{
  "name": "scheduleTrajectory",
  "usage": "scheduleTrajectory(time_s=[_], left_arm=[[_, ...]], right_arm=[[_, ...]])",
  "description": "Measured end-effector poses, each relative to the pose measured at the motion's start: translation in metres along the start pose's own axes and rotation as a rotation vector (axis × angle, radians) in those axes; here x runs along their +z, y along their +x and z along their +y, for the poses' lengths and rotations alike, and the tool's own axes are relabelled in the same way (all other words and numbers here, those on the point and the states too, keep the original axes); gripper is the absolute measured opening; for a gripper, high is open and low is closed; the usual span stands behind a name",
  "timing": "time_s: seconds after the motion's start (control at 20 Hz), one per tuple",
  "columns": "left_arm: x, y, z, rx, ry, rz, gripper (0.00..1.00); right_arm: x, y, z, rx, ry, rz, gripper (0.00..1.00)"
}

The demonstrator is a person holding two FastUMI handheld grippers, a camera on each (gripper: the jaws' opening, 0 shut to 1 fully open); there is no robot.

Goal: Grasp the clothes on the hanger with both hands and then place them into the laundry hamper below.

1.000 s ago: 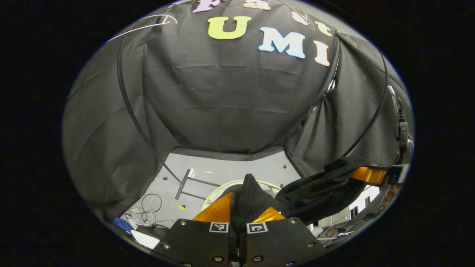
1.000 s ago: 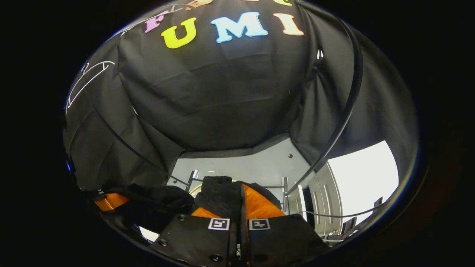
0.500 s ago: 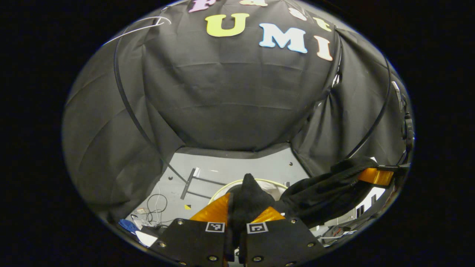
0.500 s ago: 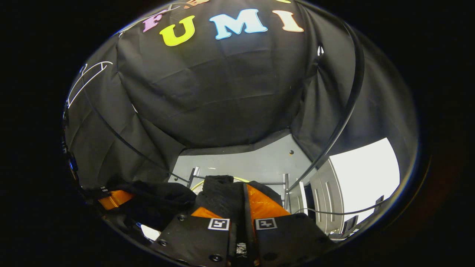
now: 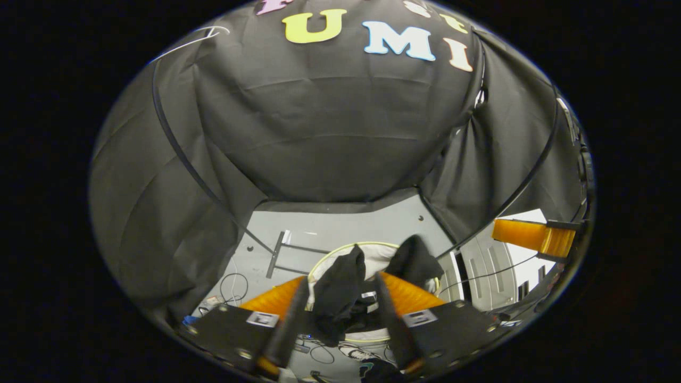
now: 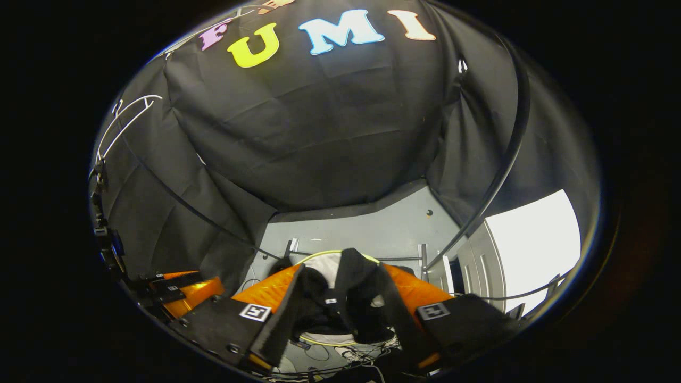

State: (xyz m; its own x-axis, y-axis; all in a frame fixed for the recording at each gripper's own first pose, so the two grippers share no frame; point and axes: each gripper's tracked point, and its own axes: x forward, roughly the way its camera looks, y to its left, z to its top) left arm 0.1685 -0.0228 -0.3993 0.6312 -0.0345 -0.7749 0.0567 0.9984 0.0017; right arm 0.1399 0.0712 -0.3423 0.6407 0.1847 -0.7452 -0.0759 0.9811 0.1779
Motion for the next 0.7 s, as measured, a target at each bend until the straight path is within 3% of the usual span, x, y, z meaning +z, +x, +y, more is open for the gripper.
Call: scheduleTrajectory(time_s=[0.1, 0.5, 0.7], left_arm=[[-0.002, -0.004, 0.001, 0.014, -0.001, -0.005, 0.96], [0.008, -0.029, -0.01, 0.035, 0.011, -0.053, 0.96], [0.043, -0.065, -0.018, 0.045, 0.02, -0.14, 0.96]], right_arm=[[0.0, -0.001, -0.004, -0.01, 0.005, -0.004, 0.96], [0.002, -0.018, -0.037, -0.075, 0.035, -0.032, 0.98], [0.015, -0.038, -0.054, -0.083, 0.037, -0.069, 0.98]])
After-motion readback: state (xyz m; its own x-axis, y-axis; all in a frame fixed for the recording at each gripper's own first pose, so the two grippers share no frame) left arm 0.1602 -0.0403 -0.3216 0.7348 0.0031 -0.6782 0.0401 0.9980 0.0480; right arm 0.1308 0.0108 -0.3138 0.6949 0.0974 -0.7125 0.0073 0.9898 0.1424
